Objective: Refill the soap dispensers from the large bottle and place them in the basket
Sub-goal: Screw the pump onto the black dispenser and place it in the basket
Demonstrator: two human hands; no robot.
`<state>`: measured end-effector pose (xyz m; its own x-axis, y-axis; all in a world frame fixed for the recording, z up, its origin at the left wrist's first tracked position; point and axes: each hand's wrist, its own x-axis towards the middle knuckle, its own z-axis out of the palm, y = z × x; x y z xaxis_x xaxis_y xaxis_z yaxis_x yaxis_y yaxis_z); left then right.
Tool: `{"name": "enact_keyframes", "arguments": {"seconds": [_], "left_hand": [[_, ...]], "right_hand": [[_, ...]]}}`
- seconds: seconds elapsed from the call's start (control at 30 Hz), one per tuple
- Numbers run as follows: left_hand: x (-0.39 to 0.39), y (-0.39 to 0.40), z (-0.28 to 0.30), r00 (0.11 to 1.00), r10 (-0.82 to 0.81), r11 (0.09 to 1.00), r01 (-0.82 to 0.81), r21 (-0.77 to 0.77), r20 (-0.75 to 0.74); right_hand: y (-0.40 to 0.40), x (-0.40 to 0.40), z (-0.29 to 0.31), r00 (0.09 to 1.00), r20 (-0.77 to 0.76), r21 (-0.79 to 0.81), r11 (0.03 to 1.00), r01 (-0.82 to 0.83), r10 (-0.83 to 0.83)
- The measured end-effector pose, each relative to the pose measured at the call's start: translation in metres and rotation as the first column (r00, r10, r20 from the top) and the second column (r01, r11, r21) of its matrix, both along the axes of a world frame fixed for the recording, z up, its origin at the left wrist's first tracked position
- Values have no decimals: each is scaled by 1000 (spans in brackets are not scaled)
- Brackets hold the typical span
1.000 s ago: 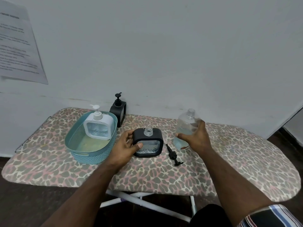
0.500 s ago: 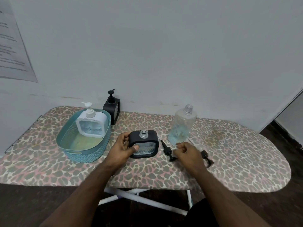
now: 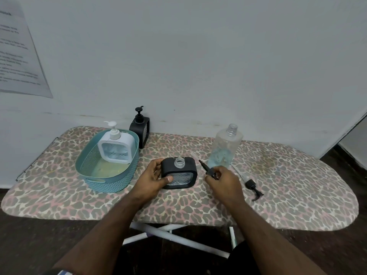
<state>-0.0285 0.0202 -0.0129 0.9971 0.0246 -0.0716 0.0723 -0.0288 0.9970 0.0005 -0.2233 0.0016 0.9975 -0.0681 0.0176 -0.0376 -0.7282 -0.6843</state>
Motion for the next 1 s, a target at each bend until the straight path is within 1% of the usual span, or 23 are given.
{"name": "enact_keyframes", "arguments": {"seconds": [0.17, 0.23, 0.27, 0.3, 0.4, 0.43, 0.53, 0.7, 0.83, 0.93, 1.0], "left_hand": [[1, 0, 1, 1000, -7, 1000, 7, 0, 3], [0, -1, 2, 1000, -7, 1000, 7, 1, -1], [0, 0, 2, 1000, -4, 1000, 4, 0, -4], [-1, 0, 2, 1000, -3, 1000, 3, 0, -5], [-1, -1, 2, 1000, -7, 1000, 7, 6, -5], [-1, -1, 2, 1000, -7, 1000, 7, 6, -6], [-2, -1, 3, 1000, -11, 1000, 11, -1, -10], [0, 1, 0, 1000, -8, 1000, 8, 13, -9], [2, 3, -4, 1000, -5, 1000, 5, 21, -12], [2, 3, -5, 1000, -4, 1000, 4, 12, -14], [2, 2, -6, 1000, -2, 1000, 2, 6, -10]], "right_hand": [[-11, 5, 52, 995, 56, 122, 988, -94, 88], [-14, 8, 74, 986, 49, 185, 969, -165, 159], [-14, 9, 86, 978, 50, 192, 959, -211, 205], [-14, 10, 98, 965, 60, 170, 950, -262, 255], [-9, 13, 132, 915, 93, -48, 919, -391, 394], [-7, 15, 141, 899, 88, -98, 902, -421, 430], [0, 20, 163, 858, 53, -180, 850, -494, 510], [13, 27, 183, 793, -10, -279, 760, -588, 609], [31, 33, 181, 738, -100, -370, 663, -650, 667], [49, 34, 174, 707, -128, -381, 624, -683, 696], [60, 34, 166, 692, -130, -365, 615, -699, 710]]}}
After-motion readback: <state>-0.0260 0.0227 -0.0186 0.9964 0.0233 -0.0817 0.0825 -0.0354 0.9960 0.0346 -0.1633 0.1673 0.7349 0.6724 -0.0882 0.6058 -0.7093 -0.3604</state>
